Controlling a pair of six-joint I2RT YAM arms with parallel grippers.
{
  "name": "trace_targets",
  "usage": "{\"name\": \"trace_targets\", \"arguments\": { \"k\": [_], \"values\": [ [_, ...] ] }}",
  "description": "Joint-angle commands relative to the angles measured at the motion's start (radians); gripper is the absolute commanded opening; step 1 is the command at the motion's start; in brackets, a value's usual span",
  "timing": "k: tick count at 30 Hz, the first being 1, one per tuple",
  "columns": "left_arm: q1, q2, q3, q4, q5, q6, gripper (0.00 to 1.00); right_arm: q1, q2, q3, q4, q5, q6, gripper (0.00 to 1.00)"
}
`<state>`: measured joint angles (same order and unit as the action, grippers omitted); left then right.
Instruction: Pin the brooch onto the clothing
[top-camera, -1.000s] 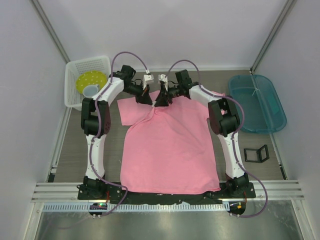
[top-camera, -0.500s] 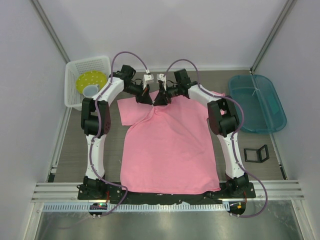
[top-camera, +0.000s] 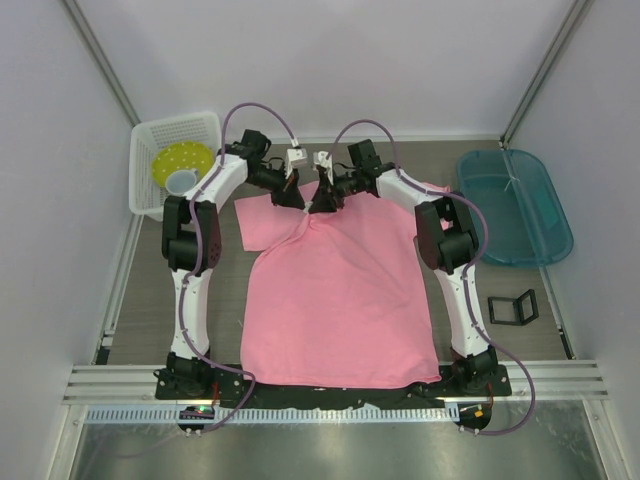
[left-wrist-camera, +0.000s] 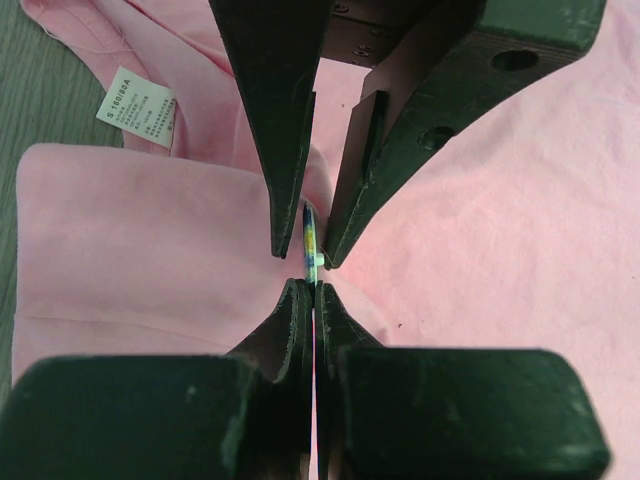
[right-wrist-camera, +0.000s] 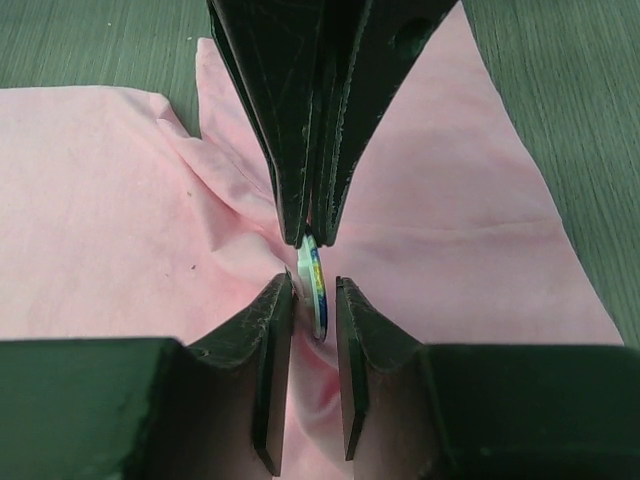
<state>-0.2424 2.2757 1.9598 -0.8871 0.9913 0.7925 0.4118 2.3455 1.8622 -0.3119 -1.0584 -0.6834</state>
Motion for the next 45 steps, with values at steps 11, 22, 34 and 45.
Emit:
{"name": "trace_targets", "arguments": {
  "k": [11, 22, 34, 45],
  "values": [
    [-0.006, -0.008, 0.037, -0.041, 0.067, 0.036, 0.00, -0.011, 0.023, 0.086, 0.027, 0.006, 0.090, 0.24],
    [-0.006, -0.027, 0.016, -0.046, 0.066, 0.060, 0.00, -0.025, 0.061, 0.143, 0.027, 0.000, 0.196, 0.15],
    [0.003, -0.024, 0.013, -0.038, 0.063, 0.027, 0.00, -0.067, 0.045, 0.092, 0.091, -0.046, 0.222, 0.14],
    [0.011, -0.015, 0.016, -0.046, 0.053, 0.016, 0.00, -0.080, 0.011, 0.008, 0.265, -0.063, 0.329, 0.18]
  ]
}}
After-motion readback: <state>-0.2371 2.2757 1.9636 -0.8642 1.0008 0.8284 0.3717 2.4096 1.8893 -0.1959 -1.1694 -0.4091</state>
